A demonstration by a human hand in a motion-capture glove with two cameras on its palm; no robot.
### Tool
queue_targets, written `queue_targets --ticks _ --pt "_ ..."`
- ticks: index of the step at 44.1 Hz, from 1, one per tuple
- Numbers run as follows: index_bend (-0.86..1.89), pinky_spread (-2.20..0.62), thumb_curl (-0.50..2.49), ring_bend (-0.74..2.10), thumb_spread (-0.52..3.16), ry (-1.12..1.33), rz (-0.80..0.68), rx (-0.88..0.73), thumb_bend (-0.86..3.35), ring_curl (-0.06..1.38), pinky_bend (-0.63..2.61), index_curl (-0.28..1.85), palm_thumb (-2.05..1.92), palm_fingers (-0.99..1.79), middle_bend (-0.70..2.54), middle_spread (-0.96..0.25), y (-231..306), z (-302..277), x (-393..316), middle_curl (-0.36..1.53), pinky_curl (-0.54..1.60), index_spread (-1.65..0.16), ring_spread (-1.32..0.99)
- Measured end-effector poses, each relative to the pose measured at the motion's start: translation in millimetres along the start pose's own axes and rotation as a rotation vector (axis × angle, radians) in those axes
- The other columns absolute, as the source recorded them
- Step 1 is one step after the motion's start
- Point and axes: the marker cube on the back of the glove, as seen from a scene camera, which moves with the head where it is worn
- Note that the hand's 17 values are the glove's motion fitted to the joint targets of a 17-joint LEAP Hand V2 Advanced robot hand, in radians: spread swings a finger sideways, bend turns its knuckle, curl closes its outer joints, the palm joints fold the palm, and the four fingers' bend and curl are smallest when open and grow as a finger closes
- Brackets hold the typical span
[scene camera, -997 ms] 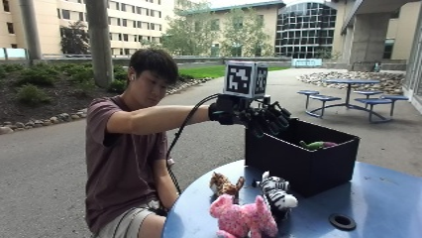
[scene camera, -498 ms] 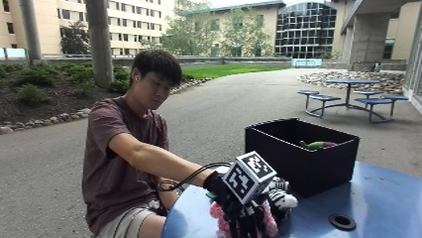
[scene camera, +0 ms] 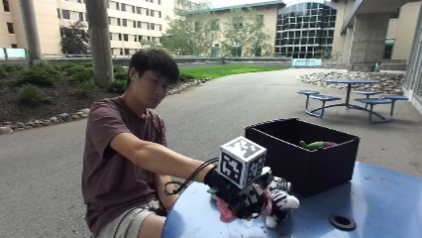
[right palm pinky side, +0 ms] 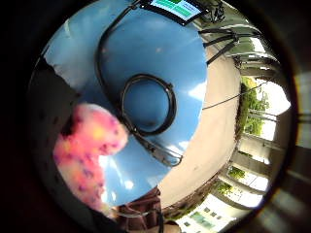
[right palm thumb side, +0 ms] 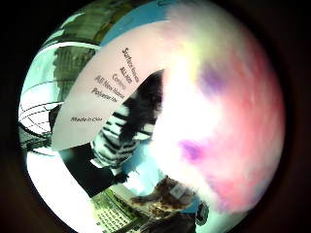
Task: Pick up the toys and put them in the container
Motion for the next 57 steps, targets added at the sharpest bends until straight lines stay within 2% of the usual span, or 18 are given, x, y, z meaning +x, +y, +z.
queue_targets --ticks 2,3,5,6,7,15,24,33,39,46,50,54,57 --pt "0.78 -0.39 0.69 1.31 1.32 0.008 -0.018 0.012 0.48 0.49 0.83 0.22 0.78 1.14 1.23 -0.17 5.4 -24.7 -7.2 0.69 0.37 -0.19 -0.31" --pt "0.77 -0.39 0.70 1.31 1.29 0.016 -0.027 0.032 0.47 0.49 0.85 0.23 0.79 0.90 1.10 -0.22 8.4 -40.3 -11.6 0.65 0.38 -0.20 -0.33" --pt "0.79 -0.38 0.72 1.33 1.24 0.038 -0.044 0.083 0.44 0.53 0.88 0.26 0.75 0.82 1.11 -0.26 14.2 -74.4 -21.2 0.68 0.41 -0.21 -0.34" --pt "0.82 -0.39 0.73 1.35 1.20 0.049 -0.050 0.105 0.41 0.54 0.86 0.27 0.71 1.00 1.25 -0.22 16.8 -90.0 -25.8 0.72 0.41 -0.22 -0.34" --pt "0.81 -0.38 0.74 1.34 1.18 0.058 -0.056 0.124 0.40 0.52 0.85 0.25 0.71 1.01 1.27 -0.22 19.3 -103.7 -30.3 0.72 0.39 -0.23 -0.35" --pt "0.89 -0.37 0.86 1.40 0.99 0.096 -0.148 0.256 0.35 0.56 0.86 0.30 0.66 0.95 1.37 -0.21 40.1 -194.0 -74.7 0.79 0.43 -0.27 -0.37" --pt "0.97 -0.37 0.99 1.44 0.80 0.121 -0.230 0.323 0.33 0.61 0.90 0.37 0.65 0.90 1.42 -0.21 74.2 -250.4 -157.4 0.84 0.47 -0.30 -0.38" --pt "1.01 -0.37 1.09 1.47 0.65 0.110 -0.357 0.323 0.33 0.64 0.94 0.44 0.63 0.85 1.45 -0.20 98.4 -251.0 -260.0 0.87 0.50 -0.31 -0.39" --pt "1.02 -0.37 1.16 1.49 0.57 0.050 -0.577 0.288 0.33 0.67 0.96 0.48 0.62 0.83 1.47 -0.19 125.1 -230.8 -346.5 0.89 0.52 -0.31 -0.38" --pt "1.03 -0.37 1.22 1.50 0.50 0.118 -0.511 0.299 0.34 0.68 0.99 0.54 0.62 0.80 1.48 -0.19 127.4 -212.9 -405.9 0.90 0.54 -0.31 -0.38" --pt "1.03 -0.37 1.26 1.51 0.46 0.170 -0.602 0.301 0.34 0.69 1.00 0.57 0.61 0.78 1.49 -0.18 125.9 -202.6 -429.0 0.91 0.54 -0.31 -0.38" --pt "1.03 -0.37 1.29 1.52 0.43 0.104 -0.551 0.289 0.34 0.70 1.01 0.60 0.61 0.77 1.50 -0.18 116.6 -197.4 -441.3 0.91 0.55 -0.31 -0.38" --pt "1.02 -0.37 1.31 1.52 0.41 0.047 -0.608 0.296 0.34 0.70 1.01 0.62 0.60 0.76 1.51 -0.18 120.5 -186.7 -457.7 0.92 0.56 -0.32 -0.38"
